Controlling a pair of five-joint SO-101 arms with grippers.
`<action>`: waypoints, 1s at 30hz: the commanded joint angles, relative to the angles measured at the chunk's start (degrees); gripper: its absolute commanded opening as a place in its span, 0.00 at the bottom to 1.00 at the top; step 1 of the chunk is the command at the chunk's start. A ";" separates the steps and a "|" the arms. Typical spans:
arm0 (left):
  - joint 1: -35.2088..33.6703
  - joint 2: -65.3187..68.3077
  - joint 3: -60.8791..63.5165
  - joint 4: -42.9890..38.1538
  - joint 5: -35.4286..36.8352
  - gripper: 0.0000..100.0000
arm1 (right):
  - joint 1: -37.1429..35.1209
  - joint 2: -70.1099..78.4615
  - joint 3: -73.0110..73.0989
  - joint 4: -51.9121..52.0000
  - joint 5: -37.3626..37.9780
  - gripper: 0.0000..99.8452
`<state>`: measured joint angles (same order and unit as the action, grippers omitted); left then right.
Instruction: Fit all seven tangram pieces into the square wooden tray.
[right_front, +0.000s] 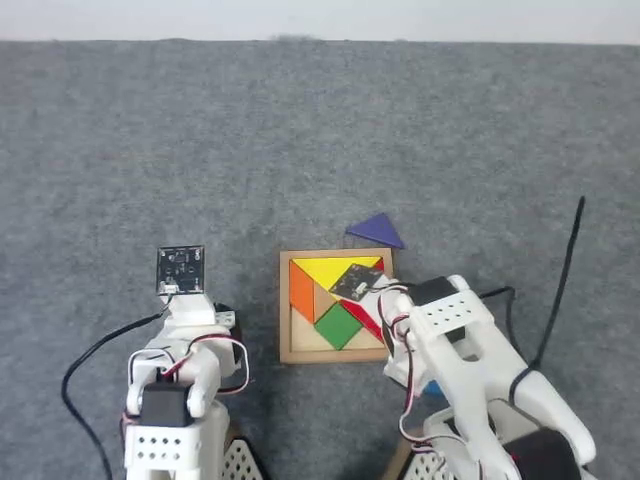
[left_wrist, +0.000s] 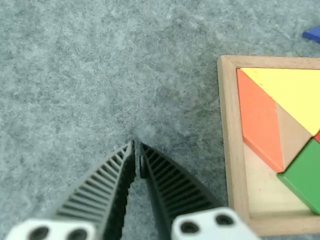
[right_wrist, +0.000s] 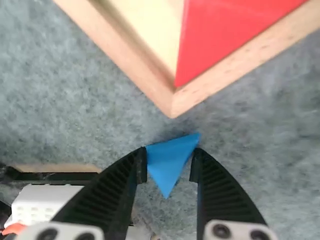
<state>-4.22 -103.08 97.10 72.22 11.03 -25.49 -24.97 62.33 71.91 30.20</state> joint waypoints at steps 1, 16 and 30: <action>-0.35 -1.14 -0.66 0.09 -0.53 0.01 | -0.40 2.15 -2.02 -1.71 0.62 0.14; -0.35 -1.14 -0.66 0.09 -0.53 0.01 | 16.04 8.57 -9.76 -7.34 0.44 0.01; -0.35 -1.14 -0.66 0.09 -0.53 0.01 | -1.80 8.48 -25.05 -1.63 -2.64 0.01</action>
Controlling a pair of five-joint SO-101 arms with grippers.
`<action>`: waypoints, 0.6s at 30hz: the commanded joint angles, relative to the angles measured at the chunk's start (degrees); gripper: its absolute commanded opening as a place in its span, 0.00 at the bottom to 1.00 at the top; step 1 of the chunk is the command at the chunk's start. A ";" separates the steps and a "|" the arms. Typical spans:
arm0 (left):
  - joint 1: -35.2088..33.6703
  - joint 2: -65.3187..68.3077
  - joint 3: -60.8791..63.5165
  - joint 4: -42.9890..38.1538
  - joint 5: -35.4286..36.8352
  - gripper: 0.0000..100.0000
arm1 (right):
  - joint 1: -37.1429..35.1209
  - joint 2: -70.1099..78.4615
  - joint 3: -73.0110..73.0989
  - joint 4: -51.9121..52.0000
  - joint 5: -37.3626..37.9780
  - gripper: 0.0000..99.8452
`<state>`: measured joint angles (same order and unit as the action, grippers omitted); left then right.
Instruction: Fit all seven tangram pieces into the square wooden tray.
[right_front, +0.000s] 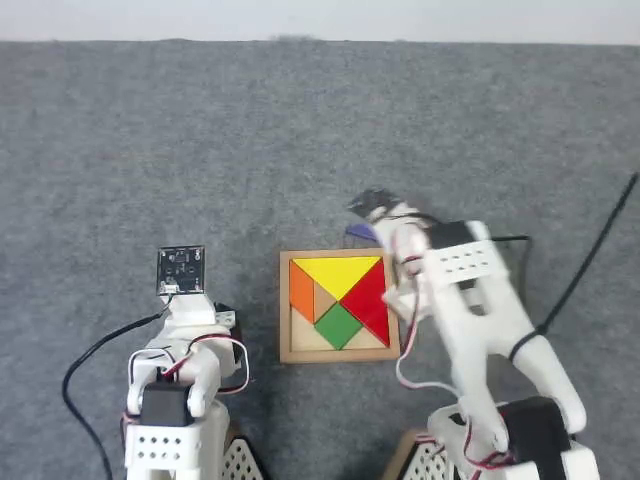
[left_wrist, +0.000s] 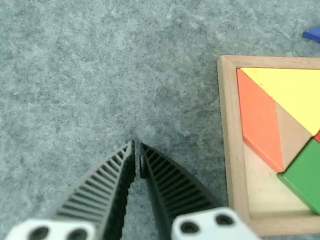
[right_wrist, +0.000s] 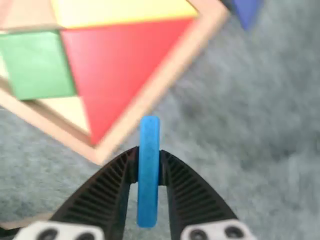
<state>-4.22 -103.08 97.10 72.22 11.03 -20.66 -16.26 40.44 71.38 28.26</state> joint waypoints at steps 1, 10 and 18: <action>-0.35 -1.14 -0.66 0.09 -0.53 0.01 | -9.01 -0.13 -3.16 -1.89 -0.70 0.01; -0.35 -1.14 -0.66 0.09 -0.53 0.01 | -19.56 0.48 -3.16 -7.43 -7.65 0.01; -0.35 -1.14 -0.66 0.09 -0.53 0.01 | -19.74 0.31 4.57 -11.65 -10.02 0.01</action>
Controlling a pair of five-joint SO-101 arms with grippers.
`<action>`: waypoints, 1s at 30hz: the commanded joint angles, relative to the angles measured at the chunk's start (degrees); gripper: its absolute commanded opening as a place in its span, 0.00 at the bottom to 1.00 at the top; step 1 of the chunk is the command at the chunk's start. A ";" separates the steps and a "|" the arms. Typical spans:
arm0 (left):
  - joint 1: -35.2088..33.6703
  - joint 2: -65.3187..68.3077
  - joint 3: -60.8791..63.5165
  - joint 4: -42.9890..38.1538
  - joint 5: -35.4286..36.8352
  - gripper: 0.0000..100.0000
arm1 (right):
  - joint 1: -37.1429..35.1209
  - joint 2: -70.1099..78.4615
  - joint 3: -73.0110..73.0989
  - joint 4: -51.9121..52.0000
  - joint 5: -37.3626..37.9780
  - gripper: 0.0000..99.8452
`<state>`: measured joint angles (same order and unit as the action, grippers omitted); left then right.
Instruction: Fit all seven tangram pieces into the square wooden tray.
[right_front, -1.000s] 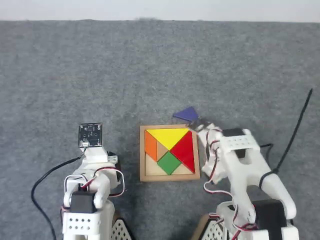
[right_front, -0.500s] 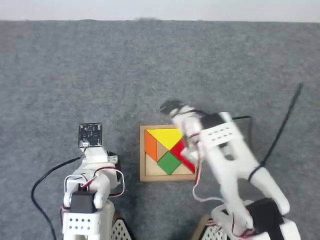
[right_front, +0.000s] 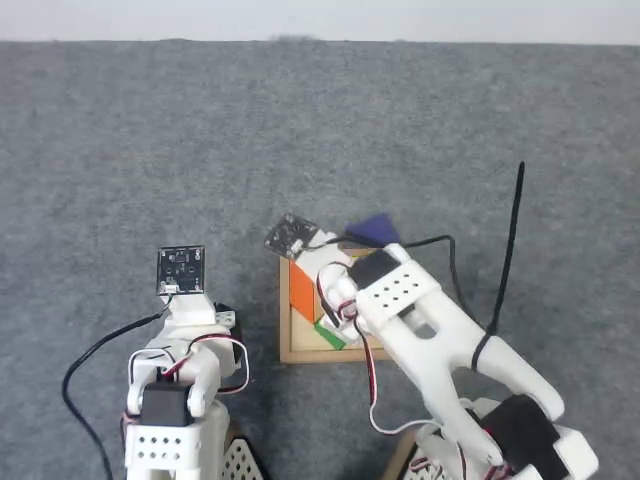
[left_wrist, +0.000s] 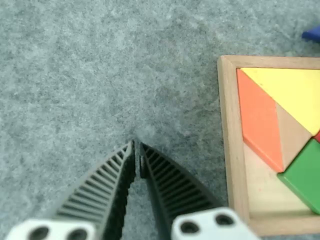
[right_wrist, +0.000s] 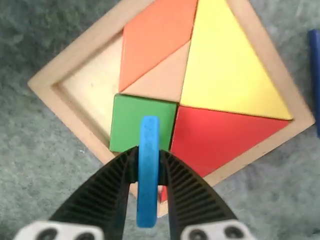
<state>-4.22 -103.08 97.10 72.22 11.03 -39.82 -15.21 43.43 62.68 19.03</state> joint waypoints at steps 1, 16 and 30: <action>-0.35 -1.14 -0.66 0.09 -0.53 0.01 | -0.31 -1.01 2.46 -3.74 -0.70 0.01; -0.35 -1.14 -0.66 0.09 -0.53 0.01 | 5.67 -0.75 -0.44 -12.18 -32.79 0.01; -0.35 -1.14 -0.66 0.09 -0.53 0.01 | -0.13 -0.75 -0.18 -9.27 -37.89 0.02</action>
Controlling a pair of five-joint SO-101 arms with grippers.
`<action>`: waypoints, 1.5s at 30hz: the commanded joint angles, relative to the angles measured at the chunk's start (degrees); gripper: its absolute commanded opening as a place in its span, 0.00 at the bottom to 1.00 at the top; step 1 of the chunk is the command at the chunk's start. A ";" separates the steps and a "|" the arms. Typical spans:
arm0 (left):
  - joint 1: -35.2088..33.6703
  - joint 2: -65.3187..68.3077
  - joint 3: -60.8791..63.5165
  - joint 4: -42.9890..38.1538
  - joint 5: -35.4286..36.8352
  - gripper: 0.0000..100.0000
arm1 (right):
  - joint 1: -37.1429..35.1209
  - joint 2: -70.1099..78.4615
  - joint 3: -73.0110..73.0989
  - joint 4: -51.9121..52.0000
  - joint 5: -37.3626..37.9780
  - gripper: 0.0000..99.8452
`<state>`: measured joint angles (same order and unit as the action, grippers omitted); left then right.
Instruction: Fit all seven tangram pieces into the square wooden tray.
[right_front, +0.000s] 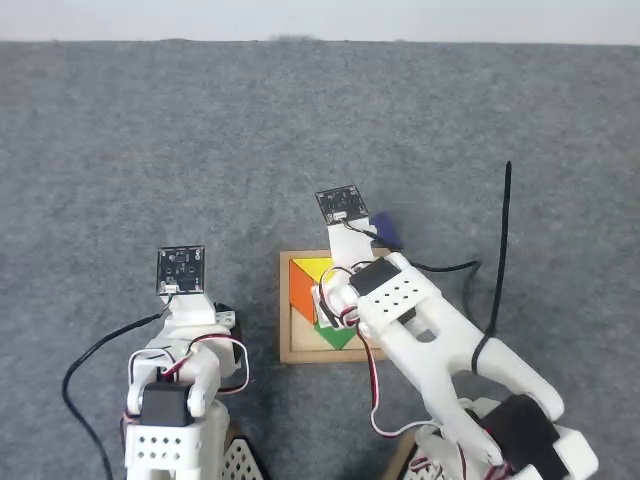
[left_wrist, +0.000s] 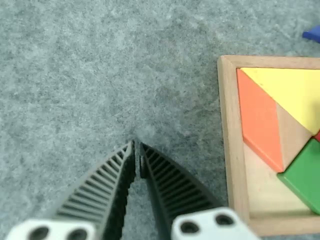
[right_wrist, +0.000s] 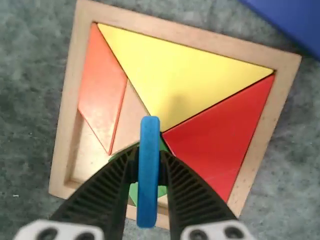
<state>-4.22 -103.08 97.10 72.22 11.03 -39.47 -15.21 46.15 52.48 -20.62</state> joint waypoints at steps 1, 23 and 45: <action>-0.35 -1.14 -0.66 0.09 -0.53 0.01 | -0.40 -0.66 -2.90 1.01 3.78 0.04; -0.35 -1.14 -0.66 0.09 -0.53 0.01 | 7.78 -13.32 -1.76 7.43 7.12 0.44; -0.35 -1.14 -0.66 0.09 -0.53 0.01 | 14.99 -8.22 6.15 -11.47 25.49 0.01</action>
<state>-4.22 -103.08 97.10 72.22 11.03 -25.14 -24.09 56.00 40.97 3.65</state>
